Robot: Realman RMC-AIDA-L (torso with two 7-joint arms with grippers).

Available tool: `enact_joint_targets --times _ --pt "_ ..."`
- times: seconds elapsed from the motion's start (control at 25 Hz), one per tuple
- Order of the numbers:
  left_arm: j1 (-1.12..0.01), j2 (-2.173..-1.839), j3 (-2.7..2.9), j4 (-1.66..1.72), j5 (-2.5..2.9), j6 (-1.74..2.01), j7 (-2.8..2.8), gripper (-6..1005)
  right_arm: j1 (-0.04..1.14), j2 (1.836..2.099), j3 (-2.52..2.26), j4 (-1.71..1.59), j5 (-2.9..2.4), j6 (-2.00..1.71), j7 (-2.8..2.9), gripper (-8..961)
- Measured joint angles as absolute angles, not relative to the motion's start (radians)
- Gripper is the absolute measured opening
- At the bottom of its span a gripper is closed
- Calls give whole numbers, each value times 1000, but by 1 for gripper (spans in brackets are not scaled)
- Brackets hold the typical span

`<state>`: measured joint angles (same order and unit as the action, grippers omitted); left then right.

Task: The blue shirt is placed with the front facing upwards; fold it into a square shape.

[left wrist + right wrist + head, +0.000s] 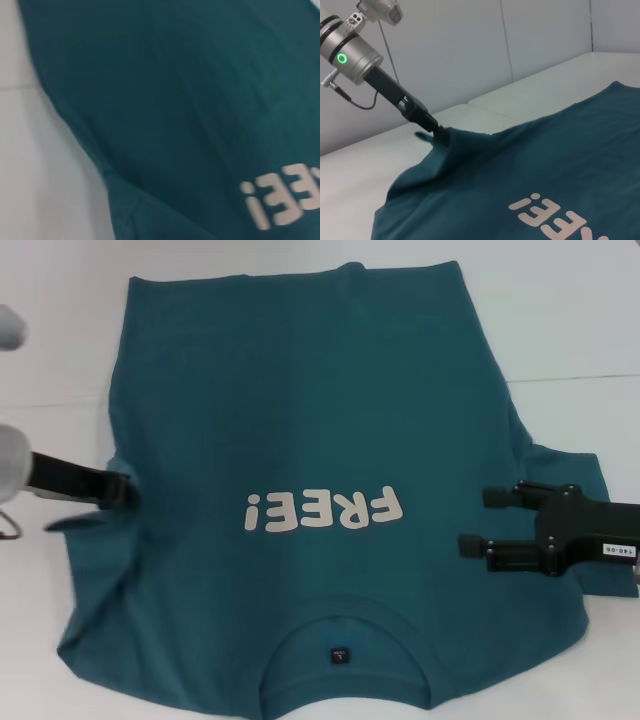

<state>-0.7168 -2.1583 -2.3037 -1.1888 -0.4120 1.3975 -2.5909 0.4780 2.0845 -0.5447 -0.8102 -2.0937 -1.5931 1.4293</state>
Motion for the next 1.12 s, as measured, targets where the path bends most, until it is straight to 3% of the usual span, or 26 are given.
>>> enact_joint_targets --times 0.36,0.8,1.0,1.12 --pt "-744 -2166 -2176 -1061 -469 1317 -2714 26 466 2083 -545 -806 -2096 -1580 1428 912" --pt "-679 -2165 -2127 -1122 -569 1236 -2703 208 482 2088 -544 -787 -2067 -1575 1447 912" --pt "-541 -2169 -1991 -1261 -571 1174 -2681 437 480 2085 -542 -779 -2024 -1553 1455 911" --pt "-475 -2169 -1912 -1317 -534 1091 -2681 688 482 2085 -541 -779 -2019 -1544 1455 911"
